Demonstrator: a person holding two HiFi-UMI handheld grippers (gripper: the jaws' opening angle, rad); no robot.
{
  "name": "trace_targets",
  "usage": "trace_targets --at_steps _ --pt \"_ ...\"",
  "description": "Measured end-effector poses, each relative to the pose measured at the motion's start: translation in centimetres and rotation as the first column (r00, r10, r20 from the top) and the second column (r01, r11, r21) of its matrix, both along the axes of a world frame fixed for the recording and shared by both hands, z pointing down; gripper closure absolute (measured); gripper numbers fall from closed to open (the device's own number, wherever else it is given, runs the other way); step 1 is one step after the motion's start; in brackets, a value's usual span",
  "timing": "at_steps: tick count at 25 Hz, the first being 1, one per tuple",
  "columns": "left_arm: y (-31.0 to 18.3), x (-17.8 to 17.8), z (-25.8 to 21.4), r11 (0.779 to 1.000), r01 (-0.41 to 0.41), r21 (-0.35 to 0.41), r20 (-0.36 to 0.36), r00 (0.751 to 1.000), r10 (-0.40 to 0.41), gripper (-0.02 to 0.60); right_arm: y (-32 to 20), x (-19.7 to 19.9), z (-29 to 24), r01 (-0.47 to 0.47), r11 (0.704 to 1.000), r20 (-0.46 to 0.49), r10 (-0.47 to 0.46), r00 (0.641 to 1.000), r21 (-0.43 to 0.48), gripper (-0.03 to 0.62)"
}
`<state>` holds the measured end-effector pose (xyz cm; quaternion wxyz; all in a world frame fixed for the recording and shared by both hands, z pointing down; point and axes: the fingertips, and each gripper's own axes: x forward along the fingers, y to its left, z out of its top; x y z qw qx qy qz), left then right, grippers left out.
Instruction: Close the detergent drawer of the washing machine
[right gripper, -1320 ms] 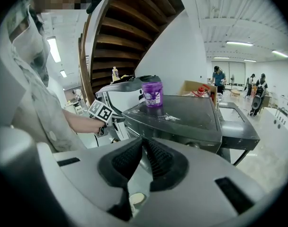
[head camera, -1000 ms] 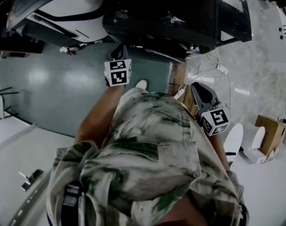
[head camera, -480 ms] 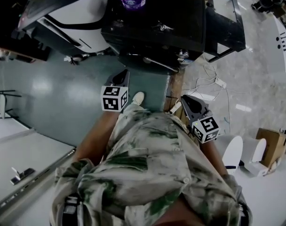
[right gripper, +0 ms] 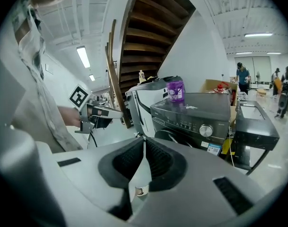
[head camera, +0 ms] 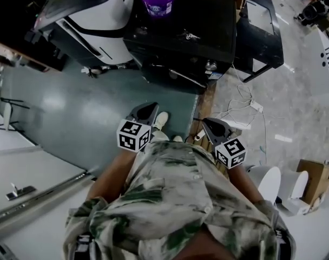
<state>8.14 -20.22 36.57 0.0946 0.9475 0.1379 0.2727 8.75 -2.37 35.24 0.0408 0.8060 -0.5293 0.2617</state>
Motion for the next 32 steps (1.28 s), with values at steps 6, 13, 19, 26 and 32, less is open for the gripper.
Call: trace_targets --at_steps 6,13,19,26,32 --pt "1.5 -3.4 -0.1 0.999 -0.024 -0.049 0.014 1.0 0.025 0.557 -0.5 -1.3 -0.6 0.047 0.999 -0.026 -0.047 0.999 0.021 0.562" --pt "2.9 -4.2 -1.9 0.995 -0.074 -0.068 -0.008 0.997 0.074 0.558 -1.0 -2.5 -0.6 0.079 0.997 -0.041 -0.078 0.996 0.024 0.568" --pt "2.2 -5.8 -2.2 0.997 -0.045 -0.066 -0.01 0.999 0.045 0.557 -2.1 -3.2 -1.2 0.099 0.994 -0.056 -0.097 0.994 0.036 0.571" --pt "2.0 -7.4 -2.2 0.997 -0.02 -0.076 -0.018 1.0 0.019 0.558 -2.5 -4.3 -1.0 0.133 0.991 -0.066 -0.131 0.989 0.021 0.572" --pt "1.6 -8.2 -1.8 0.996 -0.006 -0.093 -0.016 1.0 0.005 0.557 -3.4 -4.9 -1.2 0.156 0.988 -0.075 -0.154 0.985 0.02 0.572"
